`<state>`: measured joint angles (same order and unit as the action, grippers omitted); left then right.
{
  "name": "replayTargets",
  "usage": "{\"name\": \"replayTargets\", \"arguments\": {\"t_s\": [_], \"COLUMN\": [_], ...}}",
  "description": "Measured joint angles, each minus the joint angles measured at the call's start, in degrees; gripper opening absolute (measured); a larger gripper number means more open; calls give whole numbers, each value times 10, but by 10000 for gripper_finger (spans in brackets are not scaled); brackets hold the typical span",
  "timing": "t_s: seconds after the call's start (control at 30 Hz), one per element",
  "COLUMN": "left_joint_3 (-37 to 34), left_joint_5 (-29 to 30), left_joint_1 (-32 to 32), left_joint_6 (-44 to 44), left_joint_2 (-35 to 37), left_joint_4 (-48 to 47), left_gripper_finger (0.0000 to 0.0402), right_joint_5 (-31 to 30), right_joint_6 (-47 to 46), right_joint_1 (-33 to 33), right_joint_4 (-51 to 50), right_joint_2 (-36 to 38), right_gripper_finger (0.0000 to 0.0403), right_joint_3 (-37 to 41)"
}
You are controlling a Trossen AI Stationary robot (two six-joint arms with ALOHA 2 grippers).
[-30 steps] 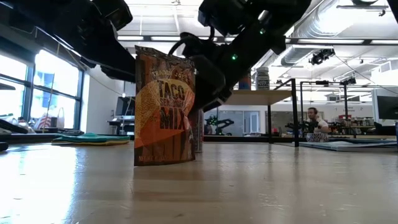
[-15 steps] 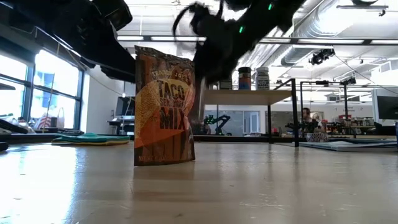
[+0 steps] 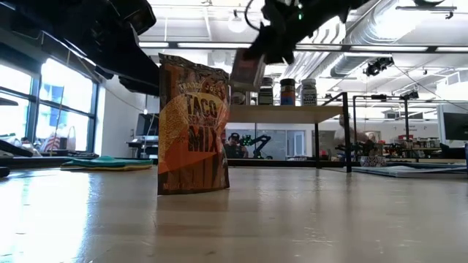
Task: Shelf spices
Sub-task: Put the red spice can on the shelf
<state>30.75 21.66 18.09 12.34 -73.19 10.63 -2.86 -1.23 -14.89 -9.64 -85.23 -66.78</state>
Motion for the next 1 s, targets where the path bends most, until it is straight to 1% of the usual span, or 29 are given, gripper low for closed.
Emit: {"name": "replayTargets", "arguments": {"t_s": [0.13, 0.3, 0.5, 0.63, 0.77, 0.9, 1.0], "left_joint_3": [0, 0, 0, 0, 0, 0, 0], "left_joint_5": [0, 0, 0, 1, 1, 1, 1], "left_joint_1": [0, 0, 0, 0, 0, 0, 0], "left_joint_6": [0, 0, 1, 5, 6, 6, 8], "left_joint_2": [0, 0, 0, 0, 0, 0, 0], "left_joint_4": [0, 0, 0, 0, 0, 0, 0], "left_gripper_finger": [257, 257, 257, 257, 257, 257, 257], "right_joint_5": [34, 52, 57, 33, 15, 15, 15], "right_joint_6": [12, 24, 28, 38, 77, 129, 148], "right_joint_1": [-53, -86, -91, -91, -91, -91, -91], "right_joint_4": [5, 11, 18, 32, 53, 81, 88], "right_joint_2": [-7, -23, -42, -51, -52, -52, -52], "right_gripper_finger": [204, 204, 204, 219, 226, 229, 230], "right_joint_3": [0, 0, 0, -1, -1, -1, -1]}}
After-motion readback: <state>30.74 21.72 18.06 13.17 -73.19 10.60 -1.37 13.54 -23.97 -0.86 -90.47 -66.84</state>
